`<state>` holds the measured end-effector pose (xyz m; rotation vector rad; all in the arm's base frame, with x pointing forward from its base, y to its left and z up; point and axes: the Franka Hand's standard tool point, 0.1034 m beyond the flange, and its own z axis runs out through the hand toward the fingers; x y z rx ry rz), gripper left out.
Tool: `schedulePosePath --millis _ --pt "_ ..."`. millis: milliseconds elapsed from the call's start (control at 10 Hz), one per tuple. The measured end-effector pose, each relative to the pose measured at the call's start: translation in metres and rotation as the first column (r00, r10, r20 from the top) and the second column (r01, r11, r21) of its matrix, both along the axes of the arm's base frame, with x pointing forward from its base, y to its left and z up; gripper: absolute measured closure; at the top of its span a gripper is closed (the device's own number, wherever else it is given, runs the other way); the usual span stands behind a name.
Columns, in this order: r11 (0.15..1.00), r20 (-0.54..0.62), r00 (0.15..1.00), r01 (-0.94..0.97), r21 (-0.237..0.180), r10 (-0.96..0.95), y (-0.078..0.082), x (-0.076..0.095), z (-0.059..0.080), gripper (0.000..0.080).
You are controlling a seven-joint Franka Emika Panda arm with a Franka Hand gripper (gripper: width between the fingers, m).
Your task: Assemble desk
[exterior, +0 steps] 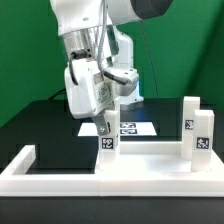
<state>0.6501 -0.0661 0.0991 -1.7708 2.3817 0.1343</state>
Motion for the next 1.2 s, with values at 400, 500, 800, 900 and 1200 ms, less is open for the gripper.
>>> schedulePosePath --millis 400,500,800,900,1200 --pt "0.999 0.001 1.0 -0.03 -0.011 0.03 0.0 -0.001 0.001 0.0497" --pt "0.998 0.017 0.998 -0.058 -0.011 0.058 0.003 -0.001 0.011 0.0327" --pt "0.997 0.082 0.994 -0.071 0.008 0.07 0.026 0.001 0.066 0.0158" --pt "0.996 0.09 0.993 -0.082 0.015 0.081 0.031 0.003 0.077 0.0158" --pt "0.996 0.087 0.993 -0.087 0.011 0.086 0.03 0.002 0.072 0.015"
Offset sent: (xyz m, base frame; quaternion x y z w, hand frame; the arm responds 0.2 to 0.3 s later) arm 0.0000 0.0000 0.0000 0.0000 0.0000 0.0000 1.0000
